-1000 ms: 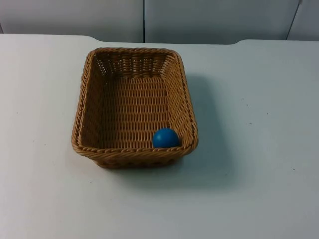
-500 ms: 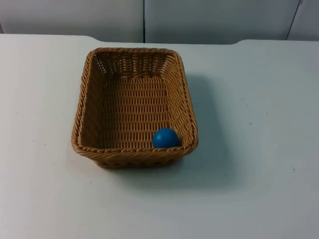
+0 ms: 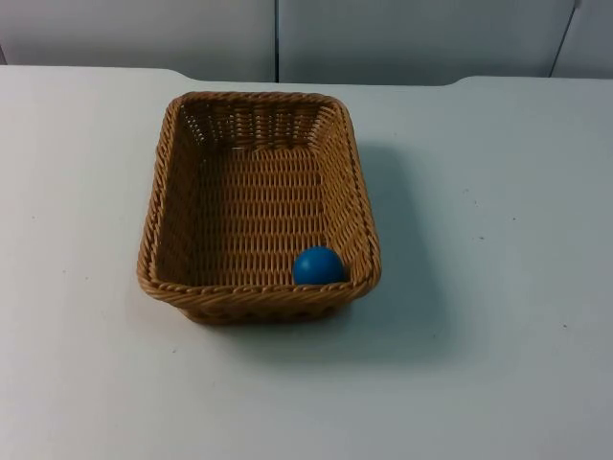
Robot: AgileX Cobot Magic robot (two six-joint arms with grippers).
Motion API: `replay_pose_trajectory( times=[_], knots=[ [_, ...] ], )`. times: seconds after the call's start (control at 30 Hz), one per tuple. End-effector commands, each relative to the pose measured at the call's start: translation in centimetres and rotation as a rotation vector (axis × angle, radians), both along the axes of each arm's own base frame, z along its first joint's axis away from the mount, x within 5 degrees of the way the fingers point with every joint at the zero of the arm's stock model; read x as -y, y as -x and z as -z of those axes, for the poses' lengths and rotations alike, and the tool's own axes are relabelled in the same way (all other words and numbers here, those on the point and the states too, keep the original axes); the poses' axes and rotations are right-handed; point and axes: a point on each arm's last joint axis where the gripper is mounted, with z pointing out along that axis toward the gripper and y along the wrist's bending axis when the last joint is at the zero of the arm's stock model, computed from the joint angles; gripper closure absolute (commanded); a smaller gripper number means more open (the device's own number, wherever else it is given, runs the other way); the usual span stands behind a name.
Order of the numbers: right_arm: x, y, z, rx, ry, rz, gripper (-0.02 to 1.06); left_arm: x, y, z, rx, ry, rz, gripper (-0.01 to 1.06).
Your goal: Pick up the basket with the left hand and place the ball into the basket with the right hand.
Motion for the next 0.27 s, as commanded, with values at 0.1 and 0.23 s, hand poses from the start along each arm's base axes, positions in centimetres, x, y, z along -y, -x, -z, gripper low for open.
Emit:
replay_pose_trajectory(
  times=[0.1,0.23],
  knots=[
    [0.00,0.01,-0.10,0.018,0.004,0.025,0.00,-0.01,-0.03,0.20,-0.003,0.000,0.010,0.00],
    [-0.03,-0.02,-0.10,0.018,0.005,0.068,0.00,-0.01,-0.03,0.20,-0.003,0.000,0.010,0.00]
  ],
)
